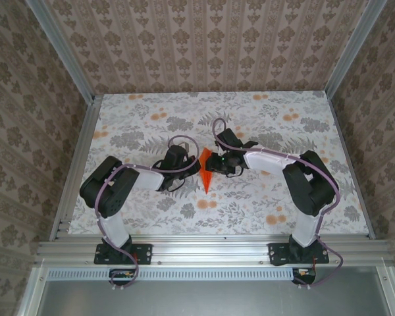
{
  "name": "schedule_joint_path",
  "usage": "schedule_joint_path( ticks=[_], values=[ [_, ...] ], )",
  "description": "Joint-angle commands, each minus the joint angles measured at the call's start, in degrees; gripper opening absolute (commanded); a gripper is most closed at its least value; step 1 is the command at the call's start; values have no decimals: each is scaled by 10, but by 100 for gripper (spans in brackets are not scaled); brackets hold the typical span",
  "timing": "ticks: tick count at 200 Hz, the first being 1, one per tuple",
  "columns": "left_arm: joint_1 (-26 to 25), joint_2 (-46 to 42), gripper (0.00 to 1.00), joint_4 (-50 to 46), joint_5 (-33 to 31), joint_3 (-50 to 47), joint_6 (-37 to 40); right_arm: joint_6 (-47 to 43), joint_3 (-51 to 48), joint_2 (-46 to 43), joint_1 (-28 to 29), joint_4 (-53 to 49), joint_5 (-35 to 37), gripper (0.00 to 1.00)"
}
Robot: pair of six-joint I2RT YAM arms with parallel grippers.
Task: Fold a paper plane with a square sheet of paper (pick it up from the middle)
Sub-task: Move a paper plane to the center of the table.
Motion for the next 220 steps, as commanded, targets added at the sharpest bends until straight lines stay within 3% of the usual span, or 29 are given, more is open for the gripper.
schedule_joint_path(
  ticks=[1, 66, 95, 150, 220],
  values=[
    [4, -3, 0, 14, 10, -3, -15, -4, 16, 11, 1, -26, 6, 34],
    [5, -3, 0, 13, 12, -2, -18, -17, 23, 10, 3, -25, -1, 36],
    [4, -3, 0, 15, 13, -4, -18, -12, 27, 14, 3, -25, 1, 33],
    [5, -3, 0, 22, 11, -10, -23, 4, 64, 37, 3, -88, 82, 22],
    [5, -4, 0, 23, 13, -10, -23, -14, 86, -17, 11, -116, 141, 28]
  ],
)
